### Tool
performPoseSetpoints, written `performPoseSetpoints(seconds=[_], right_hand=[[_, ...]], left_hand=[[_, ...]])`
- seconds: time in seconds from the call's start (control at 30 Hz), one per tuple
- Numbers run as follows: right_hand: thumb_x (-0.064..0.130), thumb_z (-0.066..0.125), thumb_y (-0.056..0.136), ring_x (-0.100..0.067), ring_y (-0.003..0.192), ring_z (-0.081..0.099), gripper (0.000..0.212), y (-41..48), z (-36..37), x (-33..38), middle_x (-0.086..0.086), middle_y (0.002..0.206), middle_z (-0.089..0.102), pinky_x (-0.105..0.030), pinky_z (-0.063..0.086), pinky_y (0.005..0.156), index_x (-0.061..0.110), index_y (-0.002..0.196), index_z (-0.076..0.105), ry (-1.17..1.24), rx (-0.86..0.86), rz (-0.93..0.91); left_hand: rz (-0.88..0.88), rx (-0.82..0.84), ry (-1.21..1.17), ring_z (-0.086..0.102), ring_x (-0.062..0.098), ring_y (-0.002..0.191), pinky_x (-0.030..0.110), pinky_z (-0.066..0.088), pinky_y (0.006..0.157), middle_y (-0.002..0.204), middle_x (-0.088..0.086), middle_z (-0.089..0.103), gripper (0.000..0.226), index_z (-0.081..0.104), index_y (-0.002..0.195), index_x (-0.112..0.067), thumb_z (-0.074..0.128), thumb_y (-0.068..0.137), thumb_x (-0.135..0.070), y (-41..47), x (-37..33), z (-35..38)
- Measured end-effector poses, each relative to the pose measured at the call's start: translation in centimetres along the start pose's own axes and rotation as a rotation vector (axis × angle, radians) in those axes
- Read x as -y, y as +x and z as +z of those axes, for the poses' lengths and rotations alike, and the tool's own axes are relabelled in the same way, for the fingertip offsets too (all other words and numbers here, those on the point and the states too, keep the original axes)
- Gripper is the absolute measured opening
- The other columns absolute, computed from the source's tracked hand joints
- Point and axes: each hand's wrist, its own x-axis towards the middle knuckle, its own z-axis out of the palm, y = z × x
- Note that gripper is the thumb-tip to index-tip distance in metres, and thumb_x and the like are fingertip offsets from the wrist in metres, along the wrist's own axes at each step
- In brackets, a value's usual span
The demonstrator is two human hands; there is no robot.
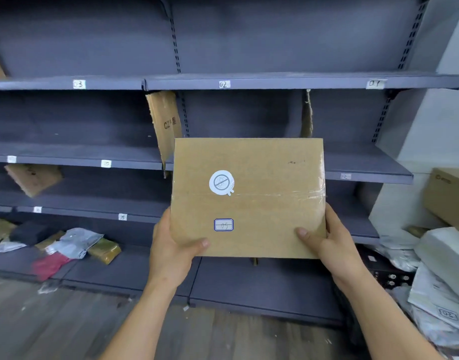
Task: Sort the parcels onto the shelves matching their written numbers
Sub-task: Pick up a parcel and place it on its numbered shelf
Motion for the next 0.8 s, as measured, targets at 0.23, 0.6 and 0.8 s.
performPoseSetpoints(seconds=[0.23,0.6,0.8], right_hand=[[0.010,0.071,0.091,0.006,0.105,0.064,0.065,1.5,11.1,0.4,0.026,0.118,0.067,-0.014,0.054,0.076,0.043,0.142,0.046,0.015,0.150,-0.001],[0.012,0.071,0.091,0.001,0.109,0.064,0.064,2.8,26.0,-0.2,0.023,0.121,0.067,-0.033,0.052,0.095,0.048,0.138,0.048,-0.009,0.352,-0.005],[0.011,0.070,0.091,0.003,0.109,0.064,0.066,5.3,32.7,-0.2,0.023,0.122,0.067,-0.028,0.052,0.093,0.046,0.142,0.045,-0.009,0.461,-0.005]], left_hand=[[-0.032,-0.118,0.027,0.060,0.011,0.116,0.041,0.053,0.094,0.126,-0.009,0.060,0.084,0.051,0.124,-0.052,0.088,0.060,-0.012,2.4,2.2,-9.9],[-0.048,-0.304,0.040,0.064,0.004,0.104,0.029,0.052,0.080,0.111,-0.017,0.066,0.076,0.058,0.103,-0.055,0.082,0.064,0.005,3.4,5.4,-22.4],[-0.075,-0.410,0.050,0.061,-0.012,0.091,0.015,0.048,0.070,0.101,-0.023,0.068,0.074,0.056,0.100,-0.051,0.079,0.066,0.011,4.9,6.1,-26.6]])
